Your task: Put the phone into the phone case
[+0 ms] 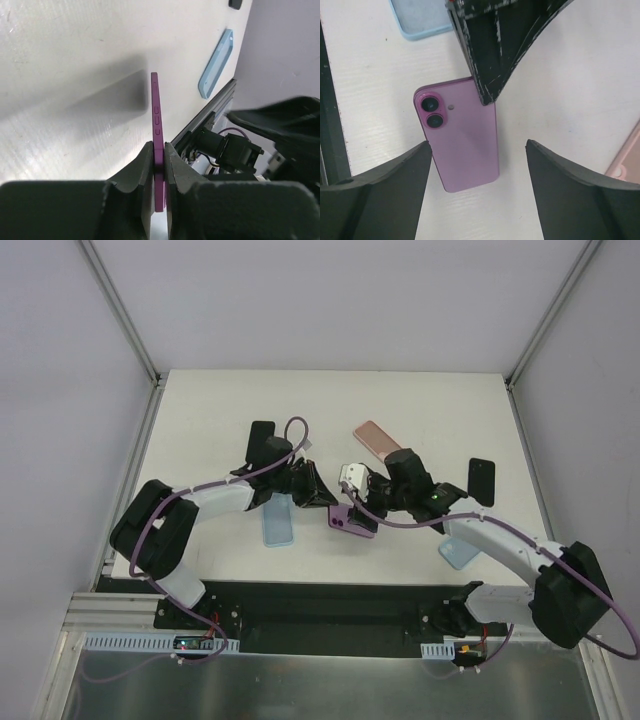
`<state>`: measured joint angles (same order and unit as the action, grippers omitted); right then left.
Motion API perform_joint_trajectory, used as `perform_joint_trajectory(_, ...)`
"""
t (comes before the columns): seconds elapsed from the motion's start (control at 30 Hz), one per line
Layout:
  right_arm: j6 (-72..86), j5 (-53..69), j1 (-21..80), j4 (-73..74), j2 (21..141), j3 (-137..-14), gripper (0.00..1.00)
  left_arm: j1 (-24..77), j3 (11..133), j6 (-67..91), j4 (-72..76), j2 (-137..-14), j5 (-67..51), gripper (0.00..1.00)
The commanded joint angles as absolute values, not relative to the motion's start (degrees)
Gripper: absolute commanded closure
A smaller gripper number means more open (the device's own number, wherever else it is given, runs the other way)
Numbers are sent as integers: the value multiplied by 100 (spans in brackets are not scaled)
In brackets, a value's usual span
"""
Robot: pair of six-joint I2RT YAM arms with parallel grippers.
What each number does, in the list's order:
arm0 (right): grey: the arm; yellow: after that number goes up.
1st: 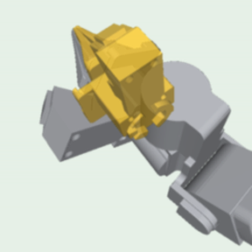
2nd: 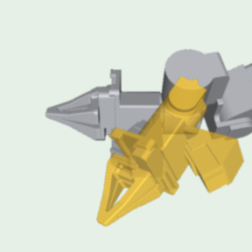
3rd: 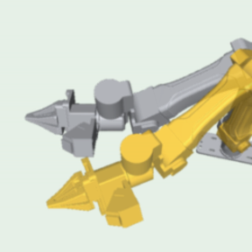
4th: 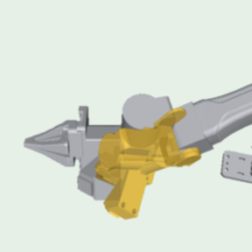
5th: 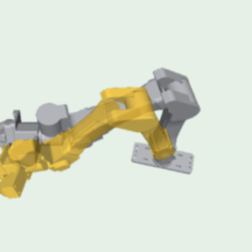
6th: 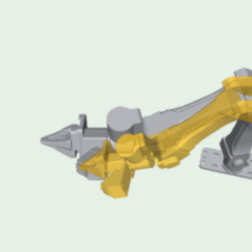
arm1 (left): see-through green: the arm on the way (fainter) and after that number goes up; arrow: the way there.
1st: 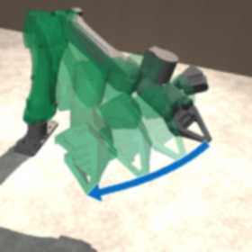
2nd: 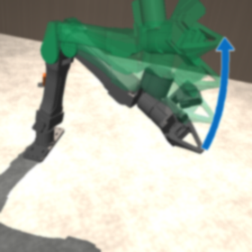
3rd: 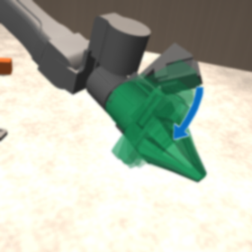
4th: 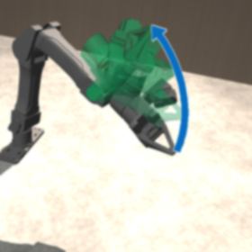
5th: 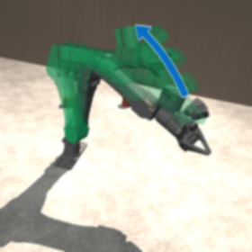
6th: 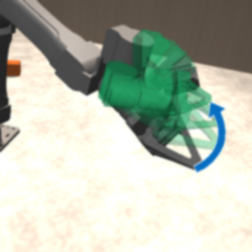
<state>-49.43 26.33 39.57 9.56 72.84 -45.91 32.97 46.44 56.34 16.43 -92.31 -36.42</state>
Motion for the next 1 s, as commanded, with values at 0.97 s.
perform_joint_trajectory(0.97,-4622,-2628,6592,-2909,6556,-2795,32,2742,6029,6627,-404,-7902,-3015,100)
